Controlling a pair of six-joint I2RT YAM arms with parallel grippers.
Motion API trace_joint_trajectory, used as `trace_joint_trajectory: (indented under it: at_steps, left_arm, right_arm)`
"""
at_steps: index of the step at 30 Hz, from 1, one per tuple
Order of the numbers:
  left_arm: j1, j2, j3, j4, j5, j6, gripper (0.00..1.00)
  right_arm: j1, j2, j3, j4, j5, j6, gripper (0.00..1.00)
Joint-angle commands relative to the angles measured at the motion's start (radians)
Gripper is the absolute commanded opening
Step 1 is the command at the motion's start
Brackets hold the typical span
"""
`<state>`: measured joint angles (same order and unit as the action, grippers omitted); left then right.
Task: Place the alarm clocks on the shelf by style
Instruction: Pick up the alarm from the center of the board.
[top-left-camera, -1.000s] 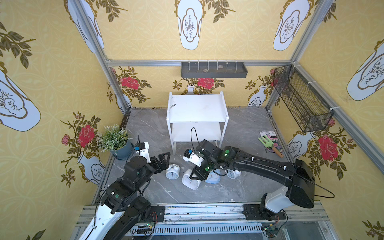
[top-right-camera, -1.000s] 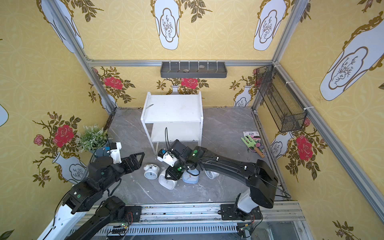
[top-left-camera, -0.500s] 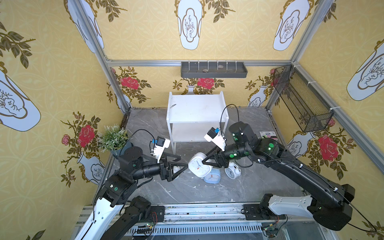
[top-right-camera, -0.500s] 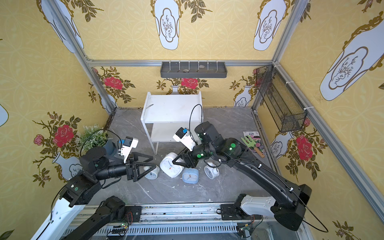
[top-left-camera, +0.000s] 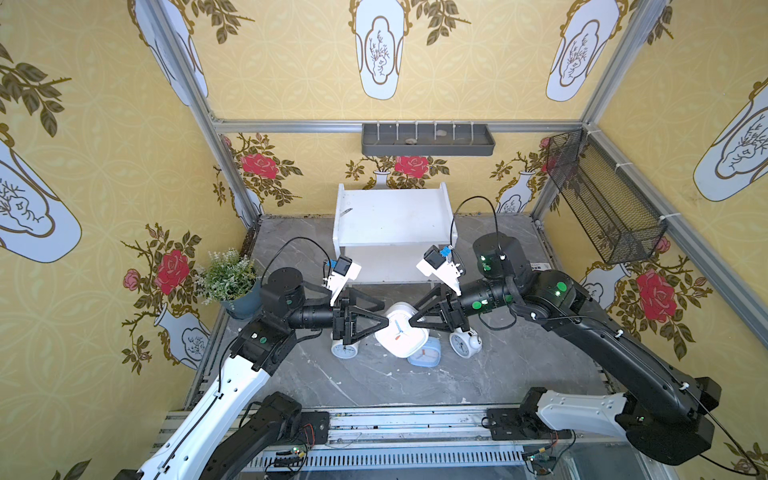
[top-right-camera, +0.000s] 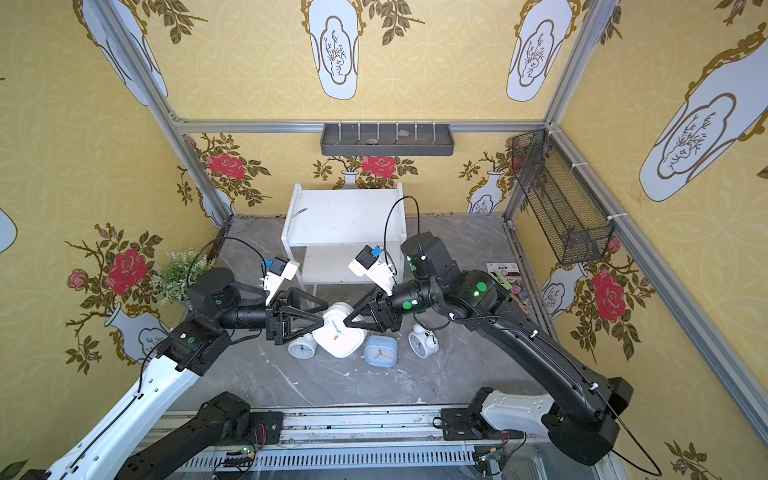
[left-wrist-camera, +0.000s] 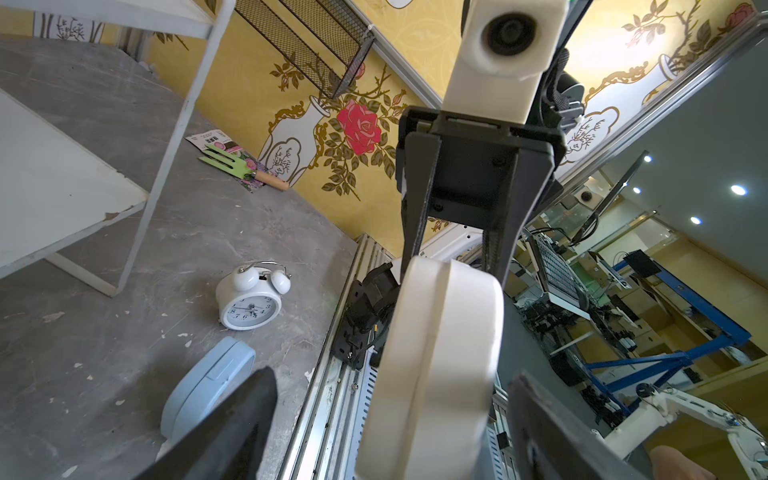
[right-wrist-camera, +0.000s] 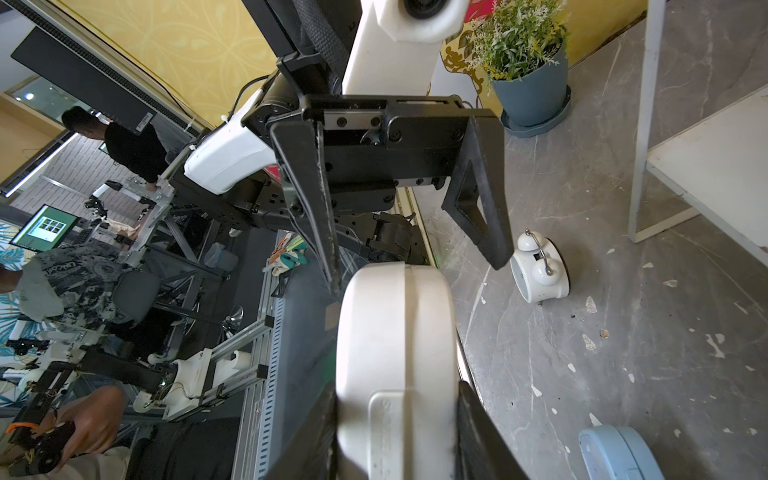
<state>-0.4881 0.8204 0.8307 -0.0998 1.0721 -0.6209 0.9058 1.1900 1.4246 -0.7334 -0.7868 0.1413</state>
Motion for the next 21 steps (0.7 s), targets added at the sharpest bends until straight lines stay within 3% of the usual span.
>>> trace_joint_trajectory:
  at_steps: [1,14,21]
  left_arm:
    - [0.002,0.005,-0.011,0.115,0.057,-0.038,0.83]
    - [0.002,0.035,-0.025,0.155,0.095,-0.059,0.72]
    - [0.001,0.04,-0.03,0.159,0.093,-0.059,0.6]
  right_arm:
    - [-0.007,0.009,0.012,0.044,-0.042,0.004,0.3]
    - [-0.033,0.02,0.021,0.061,-0.059,0.0,0.3]
    - [-0.037,0.026,0.013,0.083,-0.06,0.001,0.3]
